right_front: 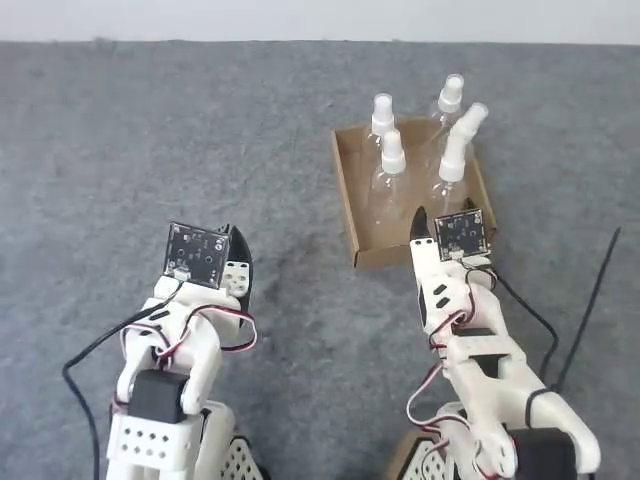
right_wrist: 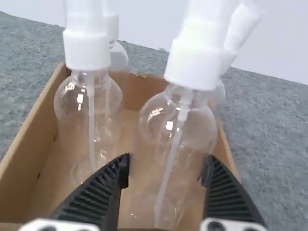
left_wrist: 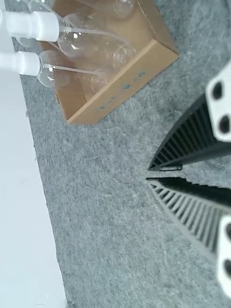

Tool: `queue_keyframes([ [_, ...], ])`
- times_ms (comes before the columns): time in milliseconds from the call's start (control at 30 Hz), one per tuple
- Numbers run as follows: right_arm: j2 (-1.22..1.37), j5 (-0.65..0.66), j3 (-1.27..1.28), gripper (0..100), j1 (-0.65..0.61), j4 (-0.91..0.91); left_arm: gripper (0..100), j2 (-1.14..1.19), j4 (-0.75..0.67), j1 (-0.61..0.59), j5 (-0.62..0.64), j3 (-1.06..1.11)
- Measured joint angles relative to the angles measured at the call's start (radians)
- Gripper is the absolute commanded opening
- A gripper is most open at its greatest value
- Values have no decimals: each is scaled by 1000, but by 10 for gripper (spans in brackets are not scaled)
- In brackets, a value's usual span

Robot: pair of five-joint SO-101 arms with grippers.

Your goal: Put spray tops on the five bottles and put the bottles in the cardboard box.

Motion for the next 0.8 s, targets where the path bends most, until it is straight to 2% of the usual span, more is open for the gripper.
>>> queue_keyframes([
  [633,0,0,25,167,0,-46,12,0,0,0,0,0],
  [800,0,0,25,259,0,-46,12,0,0,0,0,0],
])
